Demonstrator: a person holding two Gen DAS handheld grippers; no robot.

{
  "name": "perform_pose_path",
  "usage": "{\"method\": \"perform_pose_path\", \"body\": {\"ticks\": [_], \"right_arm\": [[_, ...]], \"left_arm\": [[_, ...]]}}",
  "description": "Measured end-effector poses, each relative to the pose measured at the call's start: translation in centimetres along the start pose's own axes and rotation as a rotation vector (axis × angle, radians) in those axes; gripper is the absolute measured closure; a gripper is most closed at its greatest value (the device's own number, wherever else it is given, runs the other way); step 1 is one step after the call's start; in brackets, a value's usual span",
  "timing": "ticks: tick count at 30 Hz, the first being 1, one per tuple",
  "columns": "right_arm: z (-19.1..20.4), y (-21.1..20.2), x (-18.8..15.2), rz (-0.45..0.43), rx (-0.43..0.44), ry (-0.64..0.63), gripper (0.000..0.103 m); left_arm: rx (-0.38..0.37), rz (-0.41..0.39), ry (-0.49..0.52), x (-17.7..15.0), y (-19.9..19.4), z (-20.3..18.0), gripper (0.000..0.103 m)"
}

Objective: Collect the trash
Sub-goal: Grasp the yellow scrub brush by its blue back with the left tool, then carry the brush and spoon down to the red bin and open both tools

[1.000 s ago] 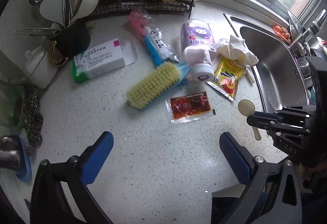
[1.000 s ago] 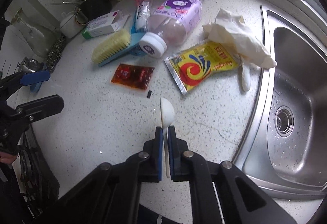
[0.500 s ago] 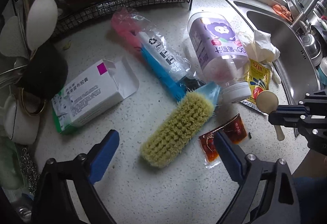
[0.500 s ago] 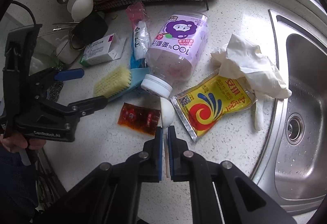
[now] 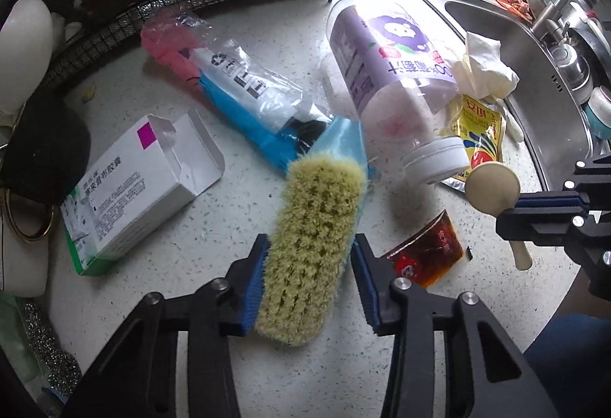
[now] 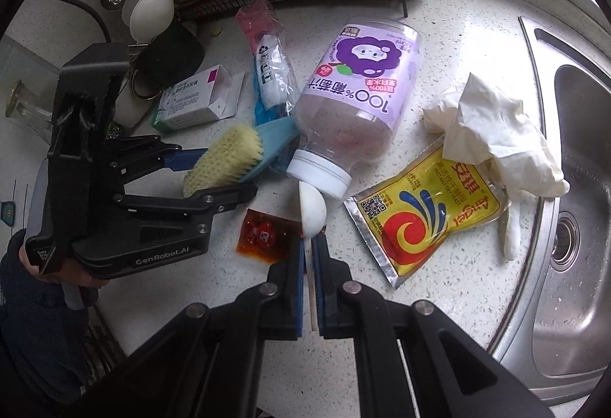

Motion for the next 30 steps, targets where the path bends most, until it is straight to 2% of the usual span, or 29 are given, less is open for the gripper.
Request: {"method": "perform_pose_path", "body": {"ticks": [3,9,14,18,23,30], "right_arm": [[0.1,-1.3,-0.6,-0.016,0.002,-0.013,0.099],[-0.1,-4.3,-2.3,-0.064,0.008,-0.014,0.099],[-0.7,-7.1,-4.3,-0.107,0.012,-0.022,0.099],[-1.7,-10.0,-6.8,-0.151,0.010,-0.011,0.099],[-2.9,-13.9,-10.9,-0.217,0.006,-0.004,0.099],[-5.1,-17.7,-19.5,-0.263,-0.007,0.016,0.099]], "left_arm": [[0.015,-0.012,-0.016,-0.8,-1.7,-0.5,0.064],[-0.003,-0.044,-0.087,-1.4,-6.0,-2.2,0.065],[0.001,-0.083,-0.110,-2.1,-9.6,-5.0,0.065],[0.018,-0.110,-0.132,-2.7,-12.1,-8.3,0.065],[0.023,-0.145,-0.106,-3.7,-14.9,-13.7,0.065],[0.037,-0.136,-0.069,-7.8,-16.5,-23.2,0.065]]}}
Point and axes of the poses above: each gripper's, at about its wrist camera, not at the fingertips, and y roughly the way its jaws point, z to its left, x to its top, the point moved 8 cm from there along y, roughly the way its jaws point, and after that the axes turned 8 degrees about x, right-handed, at the moved point
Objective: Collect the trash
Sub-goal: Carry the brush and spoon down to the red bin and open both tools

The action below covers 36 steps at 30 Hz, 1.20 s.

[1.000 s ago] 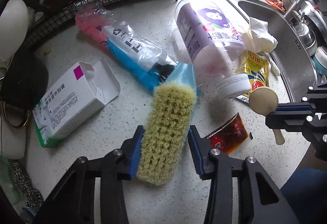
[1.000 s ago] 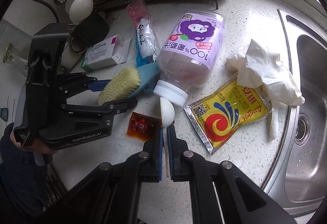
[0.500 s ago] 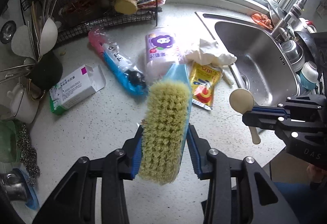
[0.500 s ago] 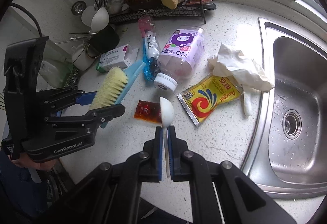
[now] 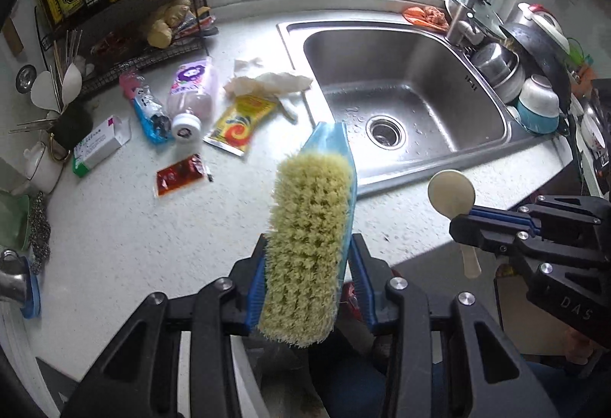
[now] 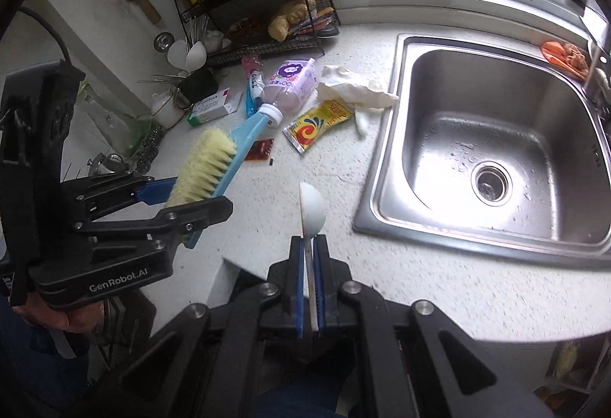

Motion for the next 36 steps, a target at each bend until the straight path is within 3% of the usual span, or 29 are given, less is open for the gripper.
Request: {"method": "perform_pose_path", "body": {"ticks": [10,16,22,30,36], "right_arm": [[-5.6,-5.4,-10.5,0.014,-0.030,0.085,0.099],[-9.6,-5.5,-15.9,0.046,-0.081,0.143,0.099],[-14.6,-2.5,-19.9,0.055,-0.125,0.208,0.099],[-21.8,5.7,-23.0,0.108,-0.158,0.268,0.099],[-25.6,9.2,-24.4,0.128,-0.189,0.294,0.099]], "left_arm": [[-0.069,0.072,0.050,-6.7,0.2,-13.1,0.065],[-0.138,0.156,0.110,-10.9,4.3,-19.3,0.065],[-0.145,0.237,0.174,-14.1,12.5,-23.1,0.065],[-0.176,0.317,0.176,-18.4,24.4,-25.8,0.065],[-0.188,0.317,0.230,-19.9,29.2,-27.2,0.063]]}}
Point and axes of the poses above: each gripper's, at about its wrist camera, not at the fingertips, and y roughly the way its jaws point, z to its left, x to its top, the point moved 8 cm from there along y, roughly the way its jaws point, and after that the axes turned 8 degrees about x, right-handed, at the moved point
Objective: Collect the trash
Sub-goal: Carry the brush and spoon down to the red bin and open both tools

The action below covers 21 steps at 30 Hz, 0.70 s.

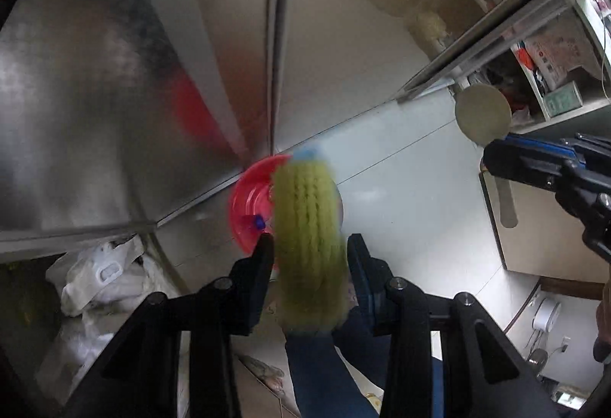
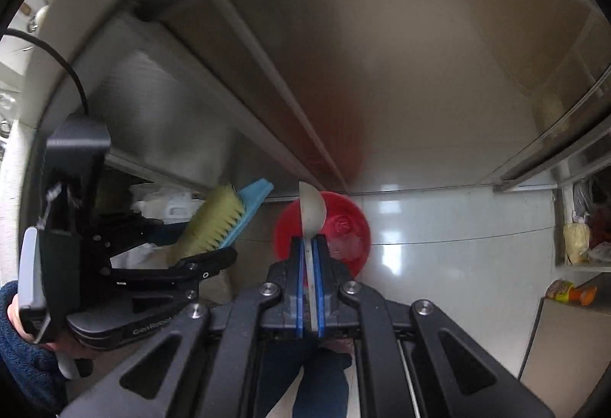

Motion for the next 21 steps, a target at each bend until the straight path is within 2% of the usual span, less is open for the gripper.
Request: {"method": "perform_pose_path", "body": {"ticks": [3,6,14,17,19,21], "right_arm": [[-0.7,0.5,-0.6,0.011,-0.002,0.016,0.099],[-0.1,0.5,-0.6,0.025,0.000,0.024,0.099],[2.3,-0.5,-1.3,0.041,0.024,-0.018,0.099],[2.7,0.1,-1.1,0.044,0.039,-0.037,0.099],[2.9,0.7,-1.2,0.047,0.046,-0.050,0.099],[2.8,1.8,-1.4,0.057,0.052,-0.062,0.099]], "left_arm": [[0.021,-0.002,0.016,0.1,0.4,0.0,0.045],[0.011,-0.011,-0.008,0.1,-0.7,0.1,0.040],[0.032,-0.043,-0.063,-1.2,-4.0,2.2,0.040],[0.042,-0.071,-0.115,-1.8,-4.8,3.9,0.030],[0.036,-0.065,-0.132,-2.1,-4.5,4.8,0.025],[0.062,-0.064,-0.150,-2.4,-4.1,5.6,0.019]]}}
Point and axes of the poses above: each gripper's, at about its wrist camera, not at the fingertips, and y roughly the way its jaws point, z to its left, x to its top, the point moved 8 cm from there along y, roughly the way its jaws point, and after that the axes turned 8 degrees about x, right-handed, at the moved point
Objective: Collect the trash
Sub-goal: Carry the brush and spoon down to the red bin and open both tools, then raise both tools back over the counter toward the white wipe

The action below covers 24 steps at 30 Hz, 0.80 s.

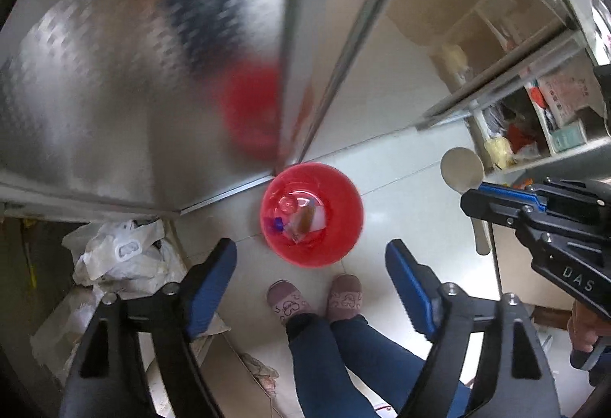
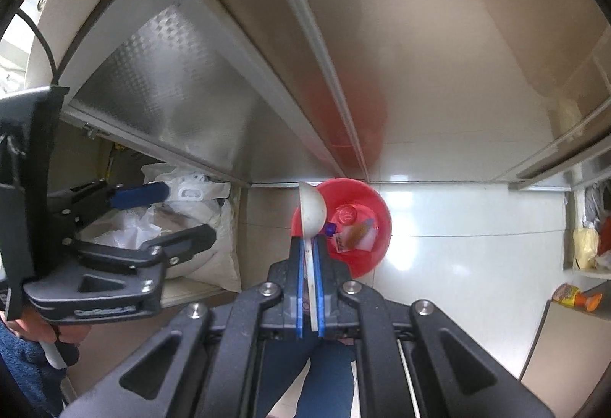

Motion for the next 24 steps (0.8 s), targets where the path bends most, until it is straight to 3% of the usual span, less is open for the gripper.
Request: {"method": "perform_pose_path", "body": {"ticks": [2,6,16,17,18,20,24], "right_arm": [[0.0,1.2,-0.1,0.012,0.005,-0.014,0.099],[0.4,3.5,-0.4,0.045,-0.001,-0.055,0.099],[0.1,6.6,-0.4,0.103,-0.044,-0.090,0.097],[0.0,6.9,-0.4,0.104,-0.058,-0.084,0.087],[-0.2,7.2,-0.5,0.105,-0.069,-0.071,0.063],[-0.3,7.4,-0.7,0.109,-0.047,-0.040,0.036],[-0.2,6.9,-1.2,0.115,-0.062,-0.046,0.035]], "left_arm": [[0.011,0.002,0.000,-0.2,0.5,0.5,0.016],[0.003,0.005,-0.021,-0.7,1.2,1.6,0.000],[0.001,0.019,-0.078,-1.4,2.1,3.3,0.000],[0.003,0.021,-0.078,-1.5,2.1,3.3,0.000],[0.007,0.023,-0.077,-1.5,2.1,3.4,0.000],[0.012,0.023,-0.079,-1.7,2.0,3.5,0.000],[0.013,0.017,-0.079,-2.1,1.0,3.8,0.000]]}}
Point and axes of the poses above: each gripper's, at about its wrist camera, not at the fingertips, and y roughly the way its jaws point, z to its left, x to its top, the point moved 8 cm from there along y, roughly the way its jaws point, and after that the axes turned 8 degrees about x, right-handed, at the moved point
